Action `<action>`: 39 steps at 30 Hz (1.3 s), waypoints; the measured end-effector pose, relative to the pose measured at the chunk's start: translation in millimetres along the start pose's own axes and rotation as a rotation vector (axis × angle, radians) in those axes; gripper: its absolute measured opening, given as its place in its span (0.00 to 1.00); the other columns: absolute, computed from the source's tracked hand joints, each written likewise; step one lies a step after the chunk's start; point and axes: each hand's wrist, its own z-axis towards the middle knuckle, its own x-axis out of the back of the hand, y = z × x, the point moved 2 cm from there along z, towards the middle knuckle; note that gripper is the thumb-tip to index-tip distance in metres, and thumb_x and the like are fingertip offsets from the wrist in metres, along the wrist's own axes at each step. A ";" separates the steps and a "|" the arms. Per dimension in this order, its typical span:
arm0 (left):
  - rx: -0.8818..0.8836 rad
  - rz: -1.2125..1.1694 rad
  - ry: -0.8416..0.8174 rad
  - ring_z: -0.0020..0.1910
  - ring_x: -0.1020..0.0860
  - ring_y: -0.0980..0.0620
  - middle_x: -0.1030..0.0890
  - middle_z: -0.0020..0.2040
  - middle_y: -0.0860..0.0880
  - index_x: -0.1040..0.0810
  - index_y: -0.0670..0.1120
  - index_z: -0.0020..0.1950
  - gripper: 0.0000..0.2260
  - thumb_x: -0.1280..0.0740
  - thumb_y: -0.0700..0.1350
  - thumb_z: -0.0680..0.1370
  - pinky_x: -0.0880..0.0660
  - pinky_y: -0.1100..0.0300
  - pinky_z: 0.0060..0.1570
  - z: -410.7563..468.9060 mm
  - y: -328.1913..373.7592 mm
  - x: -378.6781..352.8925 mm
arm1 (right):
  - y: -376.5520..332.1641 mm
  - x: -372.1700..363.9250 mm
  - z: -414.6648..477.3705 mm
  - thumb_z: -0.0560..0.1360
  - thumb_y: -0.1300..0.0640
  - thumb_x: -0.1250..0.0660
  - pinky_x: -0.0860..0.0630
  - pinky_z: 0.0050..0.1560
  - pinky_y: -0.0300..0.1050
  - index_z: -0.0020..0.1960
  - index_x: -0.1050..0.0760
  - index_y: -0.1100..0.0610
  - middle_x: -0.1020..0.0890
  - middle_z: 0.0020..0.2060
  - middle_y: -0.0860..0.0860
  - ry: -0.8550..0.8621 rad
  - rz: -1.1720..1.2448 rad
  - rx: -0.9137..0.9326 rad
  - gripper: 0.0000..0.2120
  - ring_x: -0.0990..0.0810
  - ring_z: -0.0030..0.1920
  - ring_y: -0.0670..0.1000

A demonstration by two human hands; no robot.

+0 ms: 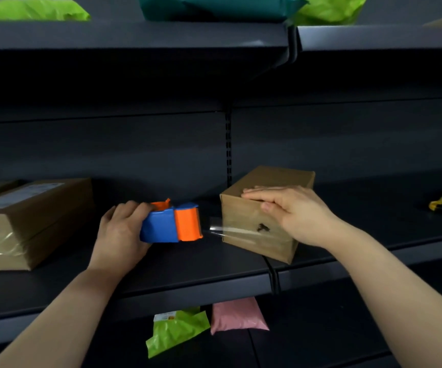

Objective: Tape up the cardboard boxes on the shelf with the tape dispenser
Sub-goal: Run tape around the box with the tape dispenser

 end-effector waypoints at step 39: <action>-0.068 0.177 -0.006 0.47 0.23 0.39 0.22 0.45 0.44 0.22 0.44 0.55 0.28 0.21 0.38 0.57 0.28 0.40 0.52 11.3 16.4 -12.3 | -0.9 3.2 2.1 0.82 0.57 0.42 0.44 0.70 0.35 0.68 0.28 0.42 0.28 0.67 0.33 -0.011 0.045 -0.036 0.18 0.37 0.71 0.36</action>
